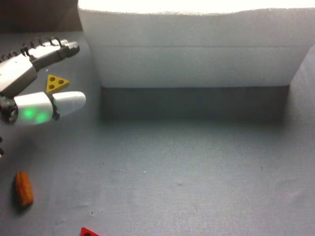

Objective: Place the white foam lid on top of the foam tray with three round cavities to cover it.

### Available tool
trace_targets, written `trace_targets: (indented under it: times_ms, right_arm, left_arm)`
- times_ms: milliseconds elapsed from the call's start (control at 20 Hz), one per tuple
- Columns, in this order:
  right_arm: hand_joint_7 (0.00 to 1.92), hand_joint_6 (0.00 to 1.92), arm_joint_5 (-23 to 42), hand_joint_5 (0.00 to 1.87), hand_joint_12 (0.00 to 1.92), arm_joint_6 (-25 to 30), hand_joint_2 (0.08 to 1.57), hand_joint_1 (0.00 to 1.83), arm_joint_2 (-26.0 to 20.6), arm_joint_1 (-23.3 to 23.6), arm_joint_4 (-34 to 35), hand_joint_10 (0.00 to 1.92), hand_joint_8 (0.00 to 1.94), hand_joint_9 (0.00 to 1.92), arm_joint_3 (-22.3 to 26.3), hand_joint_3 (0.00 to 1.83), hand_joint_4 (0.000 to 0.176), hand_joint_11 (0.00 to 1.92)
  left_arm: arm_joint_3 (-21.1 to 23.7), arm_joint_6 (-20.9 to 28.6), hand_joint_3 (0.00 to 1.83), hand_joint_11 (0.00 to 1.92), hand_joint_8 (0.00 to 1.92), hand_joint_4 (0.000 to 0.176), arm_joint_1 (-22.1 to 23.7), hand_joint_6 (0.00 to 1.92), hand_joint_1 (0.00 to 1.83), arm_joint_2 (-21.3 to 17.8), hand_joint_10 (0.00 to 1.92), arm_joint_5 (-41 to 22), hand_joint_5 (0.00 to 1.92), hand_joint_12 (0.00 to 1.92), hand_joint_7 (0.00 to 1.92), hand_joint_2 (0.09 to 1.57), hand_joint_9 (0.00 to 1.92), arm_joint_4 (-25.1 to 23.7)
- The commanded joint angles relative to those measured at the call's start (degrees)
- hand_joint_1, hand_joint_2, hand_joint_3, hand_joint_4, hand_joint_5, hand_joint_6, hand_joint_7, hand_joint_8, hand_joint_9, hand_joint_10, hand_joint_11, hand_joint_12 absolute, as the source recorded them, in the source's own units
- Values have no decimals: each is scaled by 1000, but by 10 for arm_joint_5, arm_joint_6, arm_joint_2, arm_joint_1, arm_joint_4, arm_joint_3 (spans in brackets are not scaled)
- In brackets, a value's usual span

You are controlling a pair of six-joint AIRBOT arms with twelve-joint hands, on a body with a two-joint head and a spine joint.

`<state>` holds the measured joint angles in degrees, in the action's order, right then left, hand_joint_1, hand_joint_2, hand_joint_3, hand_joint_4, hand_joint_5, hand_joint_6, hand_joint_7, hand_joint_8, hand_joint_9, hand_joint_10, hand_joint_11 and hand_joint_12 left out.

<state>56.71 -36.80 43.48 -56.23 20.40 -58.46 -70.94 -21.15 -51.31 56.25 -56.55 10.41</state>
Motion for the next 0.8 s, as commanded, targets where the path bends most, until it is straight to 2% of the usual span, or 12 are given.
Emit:
trace_targets:
  times_ms: [0, 50, 100, 150, 200, 250, 300, 400, 550, 750]
  right_arm:
    - [0, 1, 95, 4, 0, 11, 1255, 480, -15, -13, 1, 0, 0, 0, 7, 0, 0, 0]
    - [0, 4, 111, 10, 0, 15, 1249, 492, -18, -26, -3, 0, 0, 0, 16, 0, 0, 0]
    - [0, 4, 128, 10, 0, 19, 1249, 492, -21, -44, -6, 0, 0, 0, 26, 0, 0, 0]
    - [0, 3, 147, 7, 0, 24, 1253, 453, -21, -62, -8, 0, 0, 0, 32, 0, 0, 0]
    - [0, 8, 159, 22, 0, 28, 1228, 415, -22, -73, -11, 0, 0, 0, 37, 0, 0, 0]
    - [0, 6, 169, 18, 0, 31, 1228, 410, -22, -80, -17, 0, 0, 0, 42, 0, 0, 0]
    - [0, 9, 171, 26, 2, 33, 1302, 418, -22, -80, -30, 0, 0, 0, 48, 19, 0, 4]
    - [0, 10, 171, 30, 3, 34, 1326, 401, -22, -80, -52, 0, 0, 0, 55, 22, 0, 2]
    - [0, 5, 171, 21, 0, 34, 1270, 290, -22, -72, -80, 0, 0, 0, 64, 0, 0, 0]
    - [0, 0, 171, 3, 0, 34, 1279, 325, -23, -52, -109, 0, 0, 0, 69, 0, 0, 0]
  left_arm:
    - [7, 3, 0, 0, 0, 0, -1, 4, 468, -14, 0, -94, 168, 205, 77, 1186, 2, 3]
    - [13, 4, 0, 0, 1, 0, -4, 2, 461, -17, 4, -100, 165, 357, 80, 1188, 15, -5]
    - [19, 7, 0, 0, 1, 0, -5, 2, 461, -19, 4, -104, 165, 357, 80, 1188, 15, -15]
    - [25, 13, 0, 0, 4, 0, -6, 3, 460, -20, 13, -107, 174, 550, 104, 1190, 51, -27]
    - [28, 15, 2, 0, 5, 0, -6, 2, 470, -20, 16, -109, 176, 645, 131, 1206, 76, -34]
    - [32, 18, 2, 0, 5, 0, -5, 1, 444, -19, 17, -112, 175, 664, 140, 1207, 89, -43]
    - [37, 23, 1, 0, 1, 0, -3, 4, 423, -18, 12, -114, 168, 563, 136, 1208, 90, -56]
    - [42, 35, 0, 0, 1, 0, 0, 4, 371, -19, 17, -113, 168, 539, 137, 1204, 110, -79]
    - [49, 44, 1, 0, 0, 0, 13, 2, 356, -19, 15, -111, 174, 745, 131, 1209, 143, -114]
    - [49, 60, 3, 0, 1, 0, 36, 1, 346, -11, 3, -107, 174, 582, 108, 1223, 129, -154]
